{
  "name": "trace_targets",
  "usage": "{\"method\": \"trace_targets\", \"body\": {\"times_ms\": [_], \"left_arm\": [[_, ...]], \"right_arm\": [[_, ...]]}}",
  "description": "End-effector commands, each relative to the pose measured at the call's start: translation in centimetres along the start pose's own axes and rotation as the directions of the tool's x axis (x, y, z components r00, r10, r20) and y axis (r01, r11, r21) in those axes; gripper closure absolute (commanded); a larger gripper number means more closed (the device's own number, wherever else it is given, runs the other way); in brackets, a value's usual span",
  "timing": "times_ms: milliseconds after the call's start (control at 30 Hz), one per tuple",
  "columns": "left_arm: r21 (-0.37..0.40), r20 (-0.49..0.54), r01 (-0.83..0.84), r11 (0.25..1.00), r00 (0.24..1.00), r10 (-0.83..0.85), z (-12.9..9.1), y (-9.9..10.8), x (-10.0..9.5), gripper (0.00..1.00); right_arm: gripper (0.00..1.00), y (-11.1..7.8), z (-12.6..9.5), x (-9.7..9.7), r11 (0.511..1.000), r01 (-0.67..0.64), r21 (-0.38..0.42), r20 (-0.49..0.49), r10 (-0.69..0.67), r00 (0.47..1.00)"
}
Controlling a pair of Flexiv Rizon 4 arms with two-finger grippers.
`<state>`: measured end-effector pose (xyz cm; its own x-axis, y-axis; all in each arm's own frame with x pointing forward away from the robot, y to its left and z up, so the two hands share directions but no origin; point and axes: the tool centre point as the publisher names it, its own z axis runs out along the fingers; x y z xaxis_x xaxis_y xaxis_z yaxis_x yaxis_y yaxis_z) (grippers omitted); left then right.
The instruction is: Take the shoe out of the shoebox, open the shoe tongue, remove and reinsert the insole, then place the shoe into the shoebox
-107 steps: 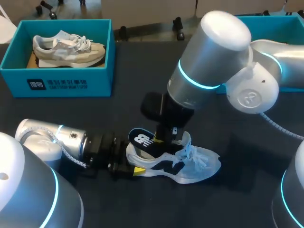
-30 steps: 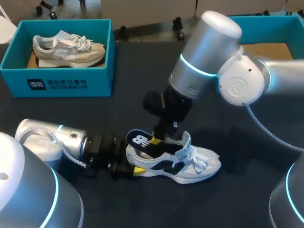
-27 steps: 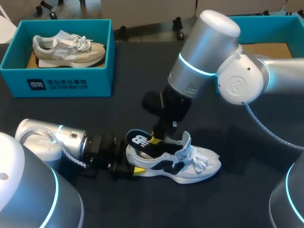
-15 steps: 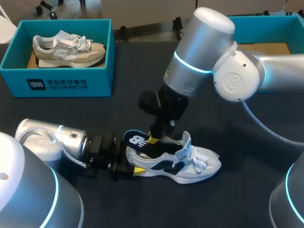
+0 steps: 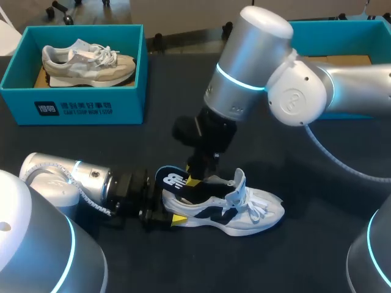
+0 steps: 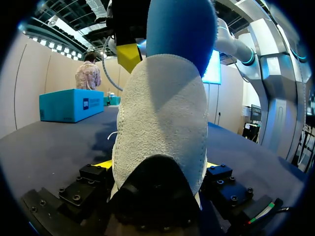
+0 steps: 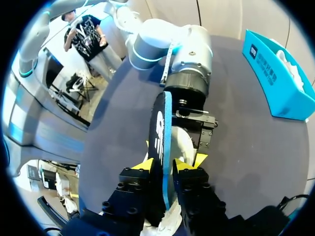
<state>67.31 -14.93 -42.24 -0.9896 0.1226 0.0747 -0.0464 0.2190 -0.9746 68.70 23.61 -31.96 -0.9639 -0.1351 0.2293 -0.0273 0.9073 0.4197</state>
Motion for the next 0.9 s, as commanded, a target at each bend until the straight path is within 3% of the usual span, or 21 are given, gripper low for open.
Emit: {"method": "trace_targets", "body": {"times_ms": [33,167,300,533,900], "left_arm": [[-0.002,0.000,0.001,1.000,1.000,-0.001,-0.1,0.0,0.0,1.00],[-0.002,0.000,0.001,1.000,1.000,-0.001,-0.1,0.0,0.0,1.00],[-0.002,0.000,0.001,1.000,1.000,-0.001,-0.1,0.0,0.0,1.00],[-0.002,0.000,0.001,1.000,1.000,-0.001,-0.1,0.0,0.0,1.00],[-0.002,0.000,0.001,1.000,1.000,-0.001,-0.1,0.0,0.0,1.00]], "right_arm": [[0.76,-1.1,0.3,0.7,0.998,-0.015,-0.054,0.022,0.017,1.000],[0.76,-1.7,0.7,0.8,0.990,-0.024,-0.139,0.036,0.030,0.999],[0.77,-2.1,0.8,0.9,0.987,-0.036,-0.159,0.033,0.042,0.999],[0.70,-2.6,0.7,0.7,0.978,-0.049,-0.203,0.035,0.057,0.998],[0.72,-1.9,1.3,0.0,0.968,-0.051,-0.246,-0.005,0.052,0.999]]}}
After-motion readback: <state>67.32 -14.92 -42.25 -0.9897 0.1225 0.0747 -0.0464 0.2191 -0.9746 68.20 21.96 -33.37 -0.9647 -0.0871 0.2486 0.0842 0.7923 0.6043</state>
